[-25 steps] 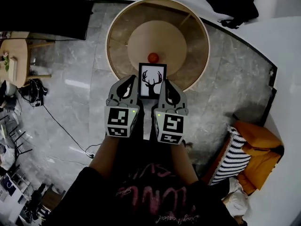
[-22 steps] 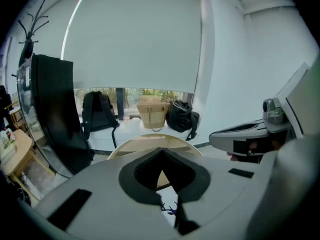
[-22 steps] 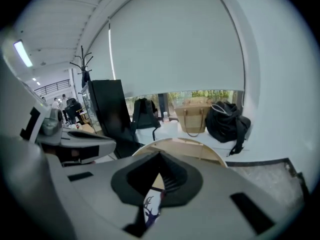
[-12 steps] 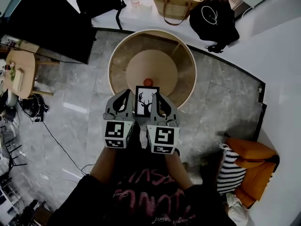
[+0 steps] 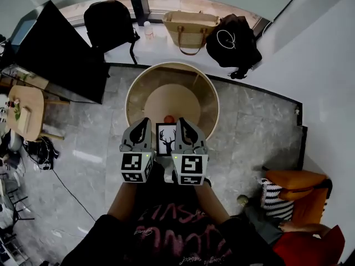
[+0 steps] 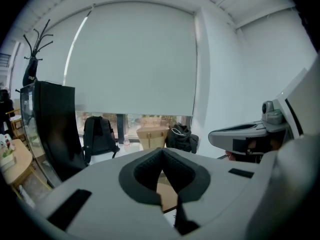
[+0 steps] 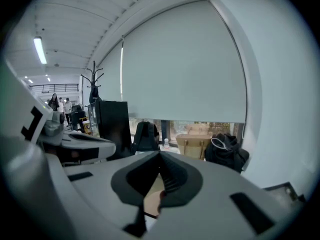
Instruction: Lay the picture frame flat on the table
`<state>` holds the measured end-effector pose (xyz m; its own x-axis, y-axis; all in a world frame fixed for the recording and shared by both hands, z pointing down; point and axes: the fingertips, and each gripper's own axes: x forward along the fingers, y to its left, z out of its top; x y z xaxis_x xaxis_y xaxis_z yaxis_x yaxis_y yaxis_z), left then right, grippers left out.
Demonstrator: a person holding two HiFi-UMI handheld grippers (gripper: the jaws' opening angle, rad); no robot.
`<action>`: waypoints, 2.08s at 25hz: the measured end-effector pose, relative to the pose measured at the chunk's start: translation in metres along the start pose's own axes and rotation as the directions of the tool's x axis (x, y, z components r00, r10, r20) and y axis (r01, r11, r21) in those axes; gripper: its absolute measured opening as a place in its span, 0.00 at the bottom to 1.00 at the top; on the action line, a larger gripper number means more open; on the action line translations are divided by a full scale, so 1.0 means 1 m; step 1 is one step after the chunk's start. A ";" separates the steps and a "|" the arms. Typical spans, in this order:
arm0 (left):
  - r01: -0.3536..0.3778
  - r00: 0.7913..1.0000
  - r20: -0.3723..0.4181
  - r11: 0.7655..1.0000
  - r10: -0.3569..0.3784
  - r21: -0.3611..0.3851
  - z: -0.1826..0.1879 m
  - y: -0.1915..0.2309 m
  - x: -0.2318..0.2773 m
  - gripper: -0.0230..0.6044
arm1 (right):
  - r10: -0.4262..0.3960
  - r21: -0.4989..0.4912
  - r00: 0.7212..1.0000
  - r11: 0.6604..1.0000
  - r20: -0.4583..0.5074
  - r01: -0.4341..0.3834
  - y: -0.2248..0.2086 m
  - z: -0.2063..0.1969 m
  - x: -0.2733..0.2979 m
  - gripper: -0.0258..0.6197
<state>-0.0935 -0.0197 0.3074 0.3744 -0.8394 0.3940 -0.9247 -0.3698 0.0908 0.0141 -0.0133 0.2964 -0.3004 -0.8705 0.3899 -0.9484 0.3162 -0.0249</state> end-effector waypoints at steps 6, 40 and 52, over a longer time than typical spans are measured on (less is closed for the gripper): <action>0.019 0.997 0.074 0.998 -0.022 0.053 0.043 -0.006 0.005 0.05 | -0.057 -0.016 0.997 0.998 0.056 0.058 -0.025 0.031 -0.009 0.07; 0.040 0.947 0.313 0.993 -0.073 0.110 0.183 0.005 -0.007 0.05 | -0.169 -0.073 0.949 0.978 0.267 0.194 -0.055 0.155 -0.028 0.07; 0.058 0.945 0.314 0.993 -0.088 0.102 0.175 0.007 -0.010 0.05 | -0.193 -0.075 0.944 0.973 0.268 0.220 -0.050 0.148 -0.031 0.07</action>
<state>-0.0918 -0.0833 0.1440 0.4570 -0.8861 0.0775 -0.8893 -0.4568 0.0203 0.0564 -0.0577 0.1495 -0.1278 -0.9837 0.1262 -0.9808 0.1442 0.1309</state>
